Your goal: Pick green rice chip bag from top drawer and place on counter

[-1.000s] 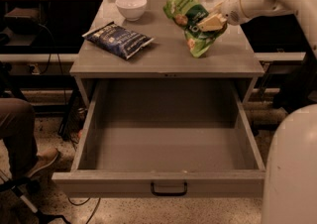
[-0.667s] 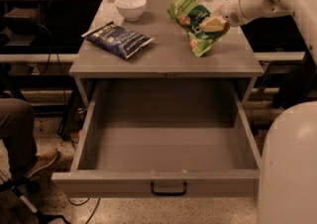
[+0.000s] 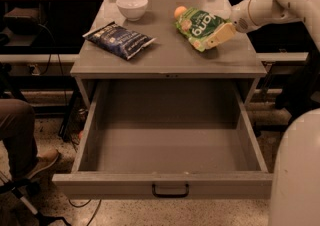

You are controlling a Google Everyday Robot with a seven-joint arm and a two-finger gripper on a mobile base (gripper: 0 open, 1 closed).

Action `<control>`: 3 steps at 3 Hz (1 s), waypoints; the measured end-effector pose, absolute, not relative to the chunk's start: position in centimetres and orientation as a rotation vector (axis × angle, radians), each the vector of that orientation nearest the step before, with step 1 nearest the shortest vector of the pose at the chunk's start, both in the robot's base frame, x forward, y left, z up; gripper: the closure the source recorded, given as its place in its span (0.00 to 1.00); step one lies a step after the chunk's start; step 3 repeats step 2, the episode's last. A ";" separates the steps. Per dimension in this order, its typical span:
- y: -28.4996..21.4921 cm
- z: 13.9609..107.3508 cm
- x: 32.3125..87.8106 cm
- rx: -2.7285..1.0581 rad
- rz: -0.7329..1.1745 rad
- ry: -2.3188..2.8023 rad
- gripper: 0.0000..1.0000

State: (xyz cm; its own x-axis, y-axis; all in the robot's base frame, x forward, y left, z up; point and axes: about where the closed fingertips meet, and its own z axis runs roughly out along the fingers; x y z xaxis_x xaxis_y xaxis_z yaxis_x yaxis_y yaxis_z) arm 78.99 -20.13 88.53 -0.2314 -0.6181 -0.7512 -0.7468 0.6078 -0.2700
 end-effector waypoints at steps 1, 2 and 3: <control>-22.2 89.5 77.0 -1.044 0.154 1.936 0.00; -25.5 91.0 72.9 -0.960 0.124 1.907 0.00; -25.5 91.0 72.9 -0.960 0.124 1.907 0.00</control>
Offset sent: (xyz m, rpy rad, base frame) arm -0.1127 -0.1005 0.0379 0.0759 -0.1358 -0.1740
